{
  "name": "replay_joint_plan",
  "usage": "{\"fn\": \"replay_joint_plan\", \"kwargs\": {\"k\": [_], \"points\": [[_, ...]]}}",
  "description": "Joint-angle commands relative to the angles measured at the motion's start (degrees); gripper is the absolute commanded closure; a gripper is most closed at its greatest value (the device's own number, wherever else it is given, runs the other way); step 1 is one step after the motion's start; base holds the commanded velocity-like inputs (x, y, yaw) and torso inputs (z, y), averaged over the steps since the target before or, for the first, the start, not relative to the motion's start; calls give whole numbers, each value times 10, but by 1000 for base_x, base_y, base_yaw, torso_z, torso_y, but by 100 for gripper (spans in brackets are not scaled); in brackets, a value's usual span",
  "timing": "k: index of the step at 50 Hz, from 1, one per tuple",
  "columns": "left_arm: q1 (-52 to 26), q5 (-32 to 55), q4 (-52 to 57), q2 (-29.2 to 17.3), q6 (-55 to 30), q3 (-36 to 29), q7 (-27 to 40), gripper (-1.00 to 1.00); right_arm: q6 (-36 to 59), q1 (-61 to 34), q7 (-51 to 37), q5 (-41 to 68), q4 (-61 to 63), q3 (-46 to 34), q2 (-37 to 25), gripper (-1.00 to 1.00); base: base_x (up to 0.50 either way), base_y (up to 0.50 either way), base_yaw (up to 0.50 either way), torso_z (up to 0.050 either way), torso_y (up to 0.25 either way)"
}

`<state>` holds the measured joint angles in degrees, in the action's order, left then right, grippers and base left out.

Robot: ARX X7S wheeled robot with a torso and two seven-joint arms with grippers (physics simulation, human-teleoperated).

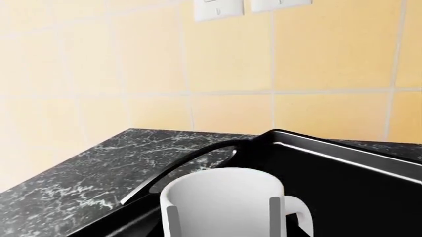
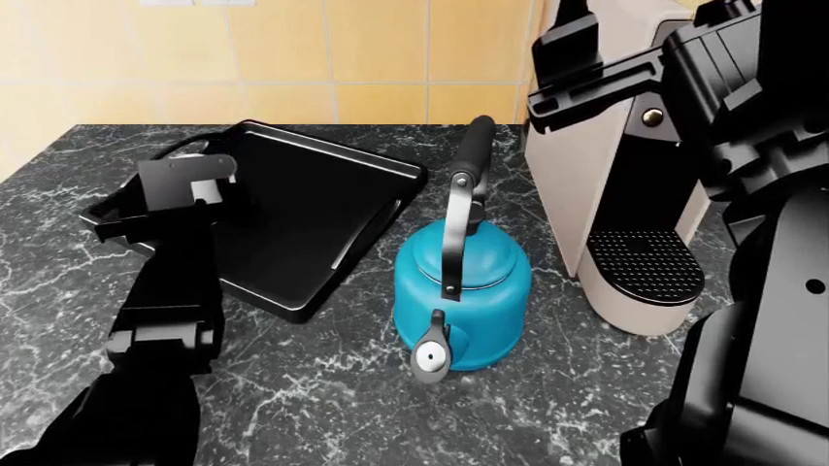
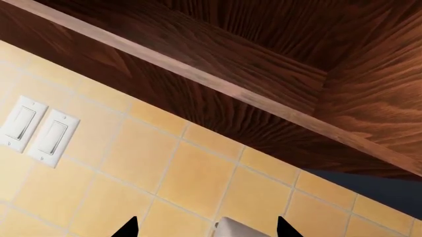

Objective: Pick the kettle from the counter and place it on the tray. Then pick the mug from the cabinet and place it on the tray. Then close the cabinet doors.

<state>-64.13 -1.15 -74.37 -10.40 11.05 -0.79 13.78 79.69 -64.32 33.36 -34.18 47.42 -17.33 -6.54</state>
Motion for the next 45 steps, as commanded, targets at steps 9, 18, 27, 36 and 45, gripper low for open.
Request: {"fn": "replay_joint_plan", "kwargs": {"k": [9,18,27,36,45], "points": [[10,11,-6,-1,0,0,5,100,-5,5,-3,4,0,5,0,-100,-1,0,1,0,0],[8,12,-6,-3,-2,1,7,-100,-6,5,-5,6,0,5,0,-100,0,0,0,0,0],[4,13,-6,-4,-2,3,7,-100,-4,5,-6,6,2,4,0,-100,0,0,0,0,0],[1,13,-6,-5,-3,6,6,-100,-3,4,-6,7,3,4,-1,-100,0,0,0,0,0],[1,14,-6,-4,-2,10,-4,-100,0,1,-7,7,5,2,-2,-100,0,0,0,0,0]]}}
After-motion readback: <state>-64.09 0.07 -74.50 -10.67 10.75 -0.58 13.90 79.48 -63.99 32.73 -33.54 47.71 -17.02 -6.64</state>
